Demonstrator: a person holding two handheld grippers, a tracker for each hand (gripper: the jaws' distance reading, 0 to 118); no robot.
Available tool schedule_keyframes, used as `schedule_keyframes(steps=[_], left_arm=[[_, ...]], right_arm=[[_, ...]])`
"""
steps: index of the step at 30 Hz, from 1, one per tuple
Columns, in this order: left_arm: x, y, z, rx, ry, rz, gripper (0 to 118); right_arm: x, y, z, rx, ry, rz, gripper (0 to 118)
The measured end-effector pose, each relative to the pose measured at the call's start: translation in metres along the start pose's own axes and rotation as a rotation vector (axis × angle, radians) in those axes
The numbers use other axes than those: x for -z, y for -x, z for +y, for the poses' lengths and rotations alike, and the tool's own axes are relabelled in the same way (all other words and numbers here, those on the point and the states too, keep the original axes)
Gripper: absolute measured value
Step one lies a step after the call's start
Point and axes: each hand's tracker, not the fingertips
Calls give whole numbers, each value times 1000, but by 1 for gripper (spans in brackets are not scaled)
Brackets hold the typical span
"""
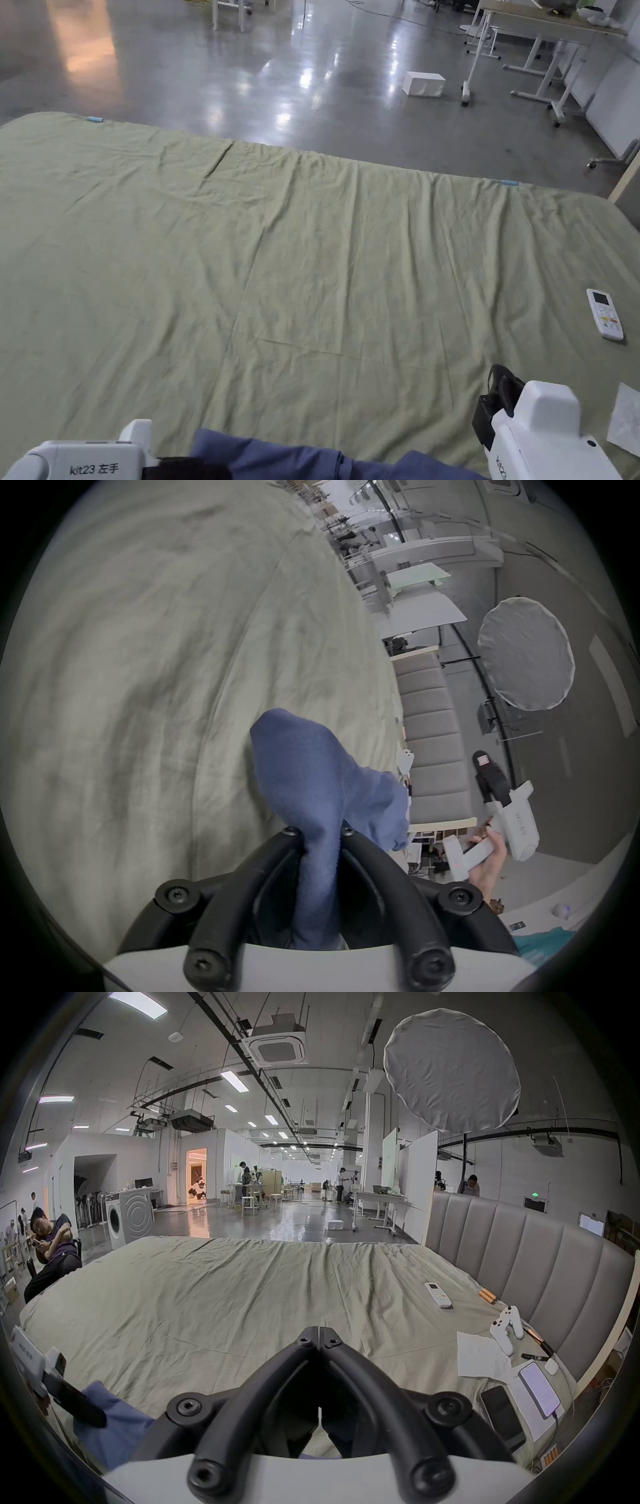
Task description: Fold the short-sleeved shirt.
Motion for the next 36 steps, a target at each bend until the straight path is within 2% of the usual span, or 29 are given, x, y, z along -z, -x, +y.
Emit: schedule_keyframes(steps=[6,13,16,23,36], left_arm=[[-58,-25,25,40,-75,88,11],[-103,-85,36,201,-97,419,11],[-97,-116,28,263,-79,491,11],[-66,-170,9,295,-67,480,11],[-4,-212,-10,306,-23,400,11]], right_arm=[[-1,-1,0,-1,-5,4,0],[1,1,0,9,-12,20,0],[2,2,-1,22,-12,28,0],[0,0,-5,46,-14,34,0],[-6,-17,-15,84,-1,10,0]])
